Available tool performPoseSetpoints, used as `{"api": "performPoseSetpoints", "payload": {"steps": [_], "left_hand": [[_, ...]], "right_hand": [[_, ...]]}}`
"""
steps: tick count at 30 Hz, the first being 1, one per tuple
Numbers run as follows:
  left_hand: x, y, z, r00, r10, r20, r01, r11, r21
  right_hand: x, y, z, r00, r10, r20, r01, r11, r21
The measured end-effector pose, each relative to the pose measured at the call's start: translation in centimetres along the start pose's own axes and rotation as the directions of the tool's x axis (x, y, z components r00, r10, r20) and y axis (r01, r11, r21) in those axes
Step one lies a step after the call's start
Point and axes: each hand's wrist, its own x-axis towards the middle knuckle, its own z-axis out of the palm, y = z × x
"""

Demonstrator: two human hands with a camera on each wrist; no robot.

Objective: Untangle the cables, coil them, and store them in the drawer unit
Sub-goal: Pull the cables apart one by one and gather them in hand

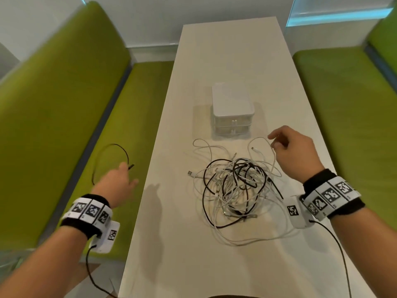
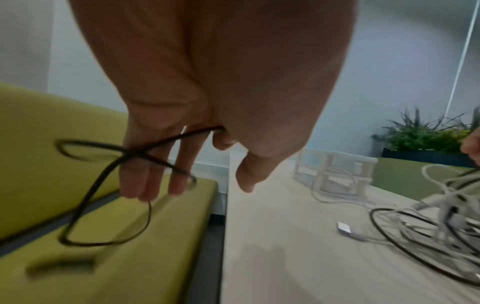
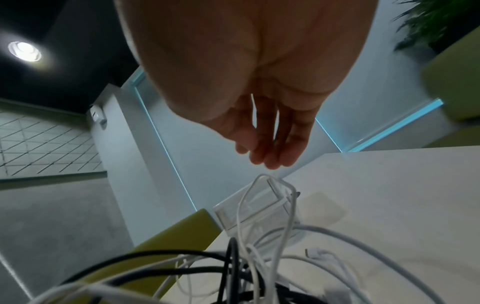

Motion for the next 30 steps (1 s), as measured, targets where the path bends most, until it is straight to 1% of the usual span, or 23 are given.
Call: {"api": "performPoseSetpoints", "payload": {"steps": [1,3,5,6,8,10,11,12,13,14,15,16,17,18,20,22,23,24,25,27,28,29,30], "left_hand": [[0.0,0.8,0.7,0.999,0.026,0.018,-0.026,1.0,-0.012],[0.2,1.8,1.9,0.997,0.067,0.033,-0.066,0.998,-0.011],[0.5,2.6,2.3,0.996,0.092,0.014,-0.092,0.996,0.001],[0.6,3.1,2.2,0.994,0.109,-0.015,-0.109,0.994,-0.014],[0.5,3.9,1.7,0.988,0.133,-0.078,-0.144,0.978,-0.154],[0.1,4.9,0.9,0.984,0.125,-0.124,-0.161,0.921,-0.354],[-0.2,5.4,0.5,0.982,0.118,-0.146,-0.171,0.881,-0.441],[-0.6,6.0,0.1,0.978,0.118,-0.172,-0.192,0.831,-0.523],[-1.0,6.6,-0.1,0.972,0.13,-0.197,-0.223,0.777,-0.589],[-1.3,7.3,-0.4,0.964,0.149,-0.221,-0.257,0.737,-0.625],[-1.7,7.8,-0.7,0.958,0.175,-0.228,-0.283,0.711,-0.644],[-1.8,8.3,-0.8,0.955,0.211,-0.208,-0.296,0.681,-0.67],[-2.0,8.8,-0.9,0.953,0.252,-0.169,-0.293,0.629,-0.72],[-2.1,9.2,-0.9,0.95,0.285,-0.128,-0.272,0.555,-0.786],[-2.5,10.4,-0.9,0.949,0.307,-0.066,-0.193,0.402,-0.895],[-3.1,12.0,-0.9,0.947,0.317,-0.047,-0.155,0.325,-0.933],[-3.6,12.8,-0.8,0.939,0.339,-0.062,-0.166,0.29,-0.942],[-4.0,13.7,-0.8,0.927,0.363,-0.097,-0.206,0.273,-0.94],[-4.5,14.6,-0.7,0.907,0.394,-0.149,-0.276,0.29,-0.916],[-5.4,16.5,-0.8,0.847,0.485,-0.217,-0.427,0.38,-0.82],[-5.7,17.4,-0.8,0.814,0.538,-0.219,-0.491,0.434,-0.756],[-5.9,18.4,-0.7,0.792,0.58,-0.191,-0.527,0.491,-0.694],[-5.9,19.2,-0.5,0.787,0.599,-0.149,-0.533,0.539,-0.652]], "right_hand": [[0.0,-0.1,-0.2,1.0,0.01,0.028,-0.01,1.0,0.012],[-0.5,-0.6,-0.1,0.988,0.002,0.152,0.0,1.0,-0.015],[-0.9,-0.6,0.4,0.959,0.029,0.281,0.007,0.992,-0.125],[-1.1,-0.5,0.7,0.942,0.065,0.328,0.005,0.978,-0.211],[-1.2,0.0,1.2,0.92,0.13,0.369,-0.01,0.951,-0.31],[-1.2,0.2,1.0,0.915,0.155,0.372,-0.017,0.937,-0.349],[-1.0,0.5,0.9,0.917,0.174,0.358,-0.043,0.937,-0.346],[-0.9,0.7,0.6,0.92,0.208,0.334,-0.113,0.953,-0.282],[-0.8,0.7,0.3,0.917,0.245,0.314,-0.208,0.967,-0.145],[-0.7,0.6,0.0,0.915,0.266,0.302,-0.288,0.957,0.03],[-0.7,0.3,-0.1,0.916,0.272,0.295,-0.335,0.923,0.19],[-0.7,0.1,-0.3,0.92,0.266,0.288,-0.353,0.881,0.314],[-0.7,-0.2,-0.4,0.926,0.253,0.28,-0.35,0.85,0.393],[-0.8,-0.5,-0.5,0.933,0.232,0.276,-0.337,0.834,0.438],[-1.1,-0.9,-0.8,0.948,0.177,0.264,-0.288,0.828,0.481],[-1.4,-1.6,-1.5,0.957,0.098,0.272,-0.236,0.808,0.539],[-1.6,-2.3,-1.8,0.956,0.037,0.292,-0.206,0.793,0.573],[-1.9,-3.0,-2.1,0.948,-0.032,0.317,-0.175,0.78,0.601],[-2.1,-3.8,-2.2,0.933,-0.104,0.345,-0.143,0.771,0.62],[-2.9,-5.4,-1.8,0.888,-0.224,0.402,-0.091,0.771,0.63],[-3.2,-6.1,-1.5,0.868,-0.259,0.424,-0.075,0.774,0.628],[-3.5,-6.6,-1.1,0.86,-0.272,0.432,-0.066,0.78,0.622],[-3.6,-6.9,-0.7,0.871,-0.259,0.417,-0.05,0.798,0.601]]}}
